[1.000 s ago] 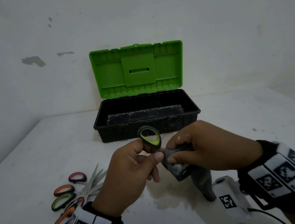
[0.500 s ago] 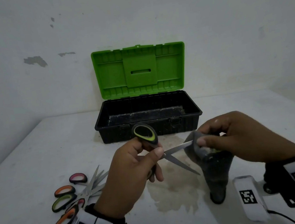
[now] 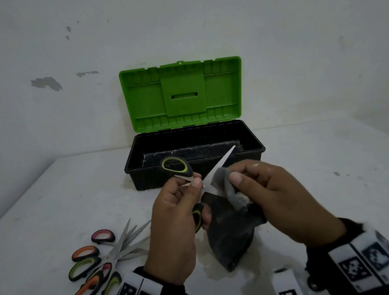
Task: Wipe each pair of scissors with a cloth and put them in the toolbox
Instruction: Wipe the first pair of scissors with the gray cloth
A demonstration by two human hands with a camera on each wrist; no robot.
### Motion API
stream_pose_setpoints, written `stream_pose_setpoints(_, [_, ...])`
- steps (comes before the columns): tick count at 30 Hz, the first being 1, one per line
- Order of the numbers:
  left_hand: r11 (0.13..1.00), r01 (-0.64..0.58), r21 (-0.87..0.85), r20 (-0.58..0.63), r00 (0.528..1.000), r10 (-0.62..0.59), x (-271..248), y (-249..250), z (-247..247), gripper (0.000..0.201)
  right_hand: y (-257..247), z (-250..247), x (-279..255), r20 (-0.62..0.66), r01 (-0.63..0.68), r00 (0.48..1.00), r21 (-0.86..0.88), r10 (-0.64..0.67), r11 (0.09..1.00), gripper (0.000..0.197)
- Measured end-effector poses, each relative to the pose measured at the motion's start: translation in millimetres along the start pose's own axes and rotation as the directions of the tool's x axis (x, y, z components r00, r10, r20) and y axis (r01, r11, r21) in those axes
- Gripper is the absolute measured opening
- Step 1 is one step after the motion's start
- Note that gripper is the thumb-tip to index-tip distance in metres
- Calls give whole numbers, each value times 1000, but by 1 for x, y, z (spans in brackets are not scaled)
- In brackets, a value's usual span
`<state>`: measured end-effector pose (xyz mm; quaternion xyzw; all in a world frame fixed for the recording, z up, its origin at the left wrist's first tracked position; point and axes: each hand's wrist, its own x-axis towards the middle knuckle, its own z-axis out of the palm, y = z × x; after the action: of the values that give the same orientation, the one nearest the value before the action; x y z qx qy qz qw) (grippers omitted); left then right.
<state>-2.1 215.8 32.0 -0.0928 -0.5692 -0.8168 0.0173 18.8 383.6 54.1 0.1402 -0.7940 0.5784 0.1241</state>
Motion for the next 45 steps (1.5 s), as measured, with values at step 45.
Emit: stream_pose_setpoints(45, [995,49,-87,-211,975,-67,8,2,-4,14,7,-37,-11,-116,-139,986,-134,124,981,17])
